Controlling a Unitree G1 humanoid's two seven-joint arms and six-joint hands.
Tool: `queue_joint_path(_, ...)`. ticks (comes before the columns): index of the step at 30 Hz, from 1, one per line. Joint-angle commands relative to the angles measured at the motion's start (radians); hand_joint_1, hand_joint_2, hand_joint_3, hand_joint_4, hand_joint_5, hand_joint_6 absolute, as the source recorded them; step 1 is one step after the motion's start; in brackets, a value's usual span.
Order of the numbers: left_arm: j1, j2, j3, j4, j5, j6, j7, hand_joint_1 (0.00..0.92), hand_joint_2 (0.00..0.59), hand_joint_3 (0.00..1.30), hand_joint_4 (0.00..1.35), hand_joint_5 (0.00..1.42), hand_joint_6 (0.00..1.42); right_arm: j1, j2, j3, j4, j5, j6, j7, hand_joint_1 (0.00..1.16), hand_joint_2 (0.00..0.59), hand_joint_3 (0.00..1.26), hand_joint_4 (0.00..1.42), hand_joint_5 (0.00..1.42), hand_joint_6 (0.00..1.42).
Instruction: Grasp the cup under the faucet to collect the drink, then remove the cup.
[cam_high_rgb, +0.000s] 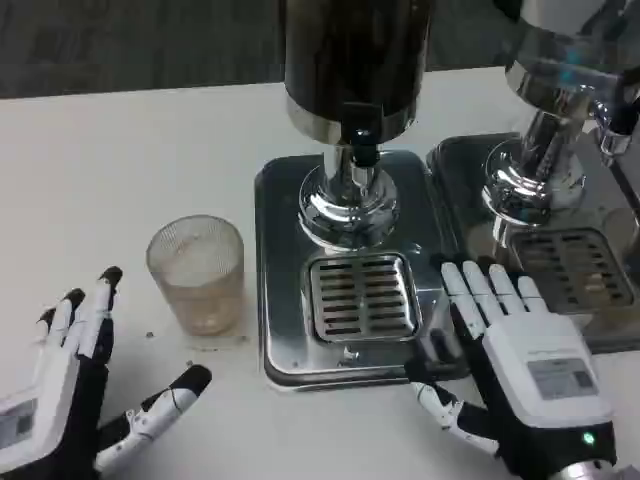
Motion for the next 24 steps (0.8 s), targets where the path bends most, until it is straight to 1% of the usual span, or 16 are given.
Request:
queue_joint_path(1,0.003,-0.002,0.003,-0.007,0.000,0.008,-0.003,0.000,0.099,0.00,0.00,0.00,0.00,-0.004,0.000,-0.003,0.002,0.005,-0.004,-0.001,0.30,0.408,0.00,0.00,0.00,0.00)
queue_joint_path(11,-0.006,-0.003,0.006,-0.004,-0.002,0.002,0.005,0.000,0.099,0.00,0.00,0.00,0.00,-0.009,0.001,-0.006,0.007,0.008,-0.002,-0.001,0.30,0.408,0.00,0.00,0.00,0.00)
queue_joint_path(14,-0.015,0.005,0.017,-0.007,0.007,0.000,0.018,0.000,0.096,0.00,0.00,0.00,0.00,-0.022,-0.002,-0.004,0.010,0.002,-0.003,0.002,0.30,0.408,0.00,0.00,0.00,0.00)
queue_joint_path(17,-0.028,0.016,0.033,0.002,0.001,-0.009,0.025,0.000,0.092,0.00,0.00,0.00,0.00,-0.035,0.006,0.003,0.018,-0.003,0.003,0.002,0.30,0.408,0.00,0.00,0.00,0.00)
queue_joint_path(22,-0.049,0.020,0.056,0.016,-0.010,-0.022,0.034,0.000,0.067,0.00,0.00,0.00,0.00,-0.031,0.016,0.007,0.019,-0.008,0.015,-0.002,0.30,0.408,0.00,0.00,0.00,0.00)
queue_joint_path(24,-0.067,0.020,0.063,0.037,-0.020,-0.036,0.042,0.000,0.049,0.00,0.00,0.00,0.00,-0.028,0.022,0.009,0.019,-0.014,0.022,-0.004,0.34,0.400,0.00,0.00,0.00,0.00)
